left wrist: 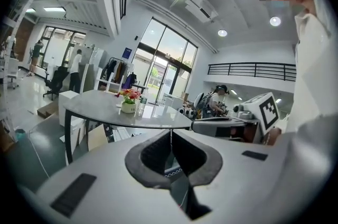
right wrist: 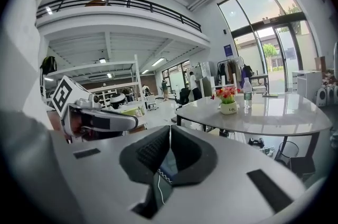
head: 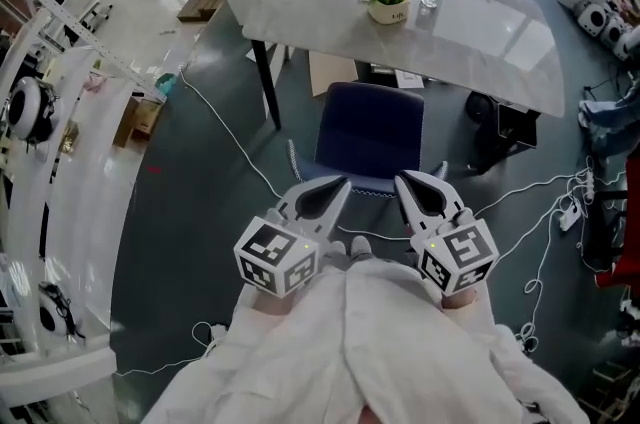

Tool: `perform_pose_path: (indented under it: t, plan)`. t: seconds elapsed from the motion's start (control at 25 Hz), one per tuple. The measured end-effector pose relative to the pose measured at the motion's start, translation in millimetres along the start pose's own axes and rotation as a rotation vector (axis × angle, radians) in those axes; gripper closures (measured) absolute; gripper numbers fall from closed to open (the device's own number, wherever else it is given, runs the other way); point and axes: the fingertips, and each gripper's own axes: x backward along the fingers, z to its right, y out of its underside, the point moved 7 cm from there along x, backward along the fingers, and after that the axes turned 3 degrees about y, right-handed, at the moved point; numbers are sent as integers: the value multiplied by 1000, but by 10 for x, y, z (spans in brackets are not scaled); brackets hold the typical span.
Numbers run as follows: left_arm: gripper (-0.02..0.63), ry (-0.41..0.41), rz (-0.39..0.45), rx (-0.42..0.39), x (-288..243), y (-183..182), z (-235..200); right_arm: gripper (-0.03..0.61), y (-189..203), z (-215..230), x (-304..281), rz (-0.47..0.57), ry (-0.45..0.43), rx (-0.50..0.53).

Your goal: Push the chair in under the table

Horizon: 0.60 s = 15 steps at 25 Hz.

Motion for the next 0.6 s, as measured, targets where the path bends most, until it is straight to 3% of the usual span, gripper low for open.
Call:
perform_pose_path:
  t: [0.48,0.6]
  plan:
    - [595,104,-50,6,-93,-31,-140,546,61,-114,13,-10,57,-38]
    - [595,135,-96,-27,-136,28,-127,546,123,-114,20,-27,77,-45]
